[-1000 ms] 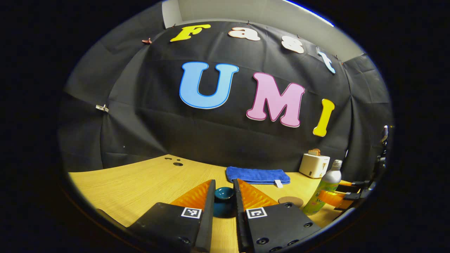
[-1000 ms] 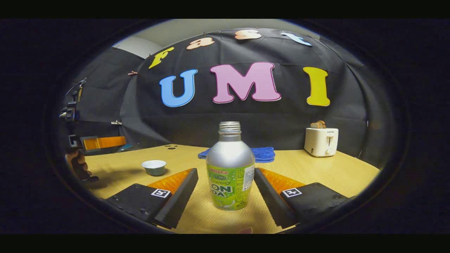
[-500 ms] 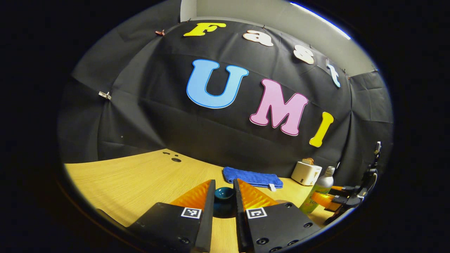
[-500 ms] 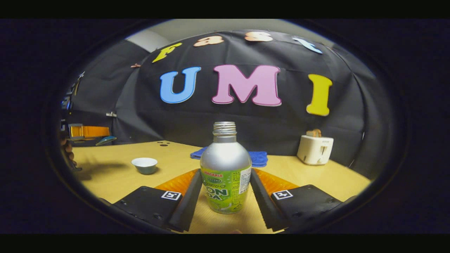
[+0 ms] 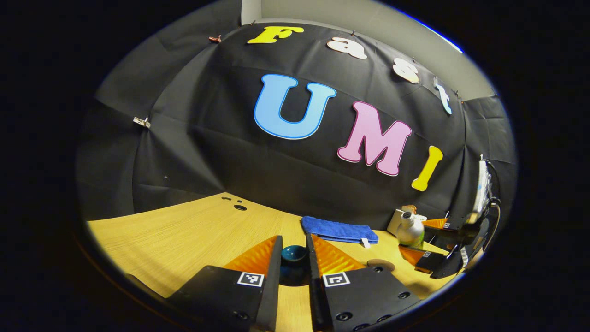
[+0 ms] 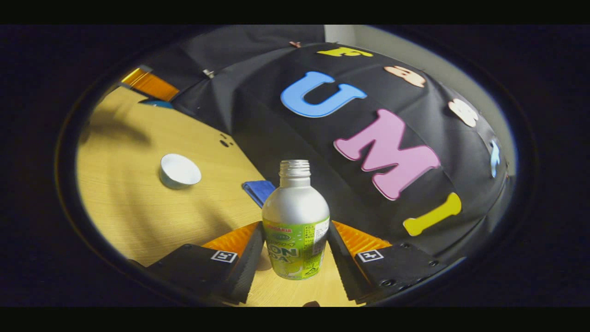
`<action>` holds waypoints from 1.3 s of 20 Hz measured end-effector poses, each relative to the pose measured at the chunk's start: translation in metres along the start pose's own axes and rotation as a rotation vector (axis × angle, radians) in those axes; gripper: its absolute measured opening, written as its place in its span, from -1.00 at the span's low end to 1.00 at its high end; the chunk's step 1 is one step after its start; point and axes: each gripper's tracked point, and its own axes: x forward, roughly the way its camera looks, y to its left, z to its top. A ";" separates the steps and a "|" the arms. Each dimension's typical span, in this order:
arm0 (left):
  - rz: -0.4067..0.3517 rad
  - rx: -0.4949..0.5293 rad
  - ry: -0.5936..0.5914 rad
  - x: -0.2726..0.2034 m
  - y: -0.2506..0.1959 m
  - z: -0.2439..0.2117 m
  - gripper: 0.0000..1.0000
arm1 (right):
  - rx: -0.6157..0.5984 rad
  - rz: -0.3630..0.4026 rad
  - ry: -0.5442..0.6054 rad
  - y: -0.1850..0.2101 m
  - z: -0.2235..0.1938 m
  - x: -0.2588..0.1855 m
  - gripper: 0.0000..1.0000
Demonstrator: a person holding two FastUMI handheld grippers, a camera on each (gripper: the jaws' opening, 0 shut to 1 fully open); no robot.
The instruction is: Open the teacup lid with one hand, grasp the water bottle and pour water into the teacup with the other hand; after pouring, place the water bottle on the coaster and then close the teacup lid.
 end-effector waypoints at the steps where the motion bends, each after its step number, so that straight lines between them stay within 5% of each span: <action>1: 0.001 -0.009 -0.002 0.000 0.002 0.001 -0.36 | -0.057 0.008 -0.001 0.005 0.004 0.005 0.51; 8: 0.016 -0.032 0.002 0.000 0.015 0.002 -0.36 | -0.366 0.075 -0.011 0.050 0.024 0.023 0.58; 16: 0.018 -0.061 -0.002 -0.003 0.020 0.007 -0.36 | -0.654 0.068 -0.053 0.068 0.045 0.039 0.57; 26: 0.020 -0.066 0.000 -0.003 0.023 0.008 -0.36 | -0.864 0.049 -0.049 0.069 0.036 0.051 0.51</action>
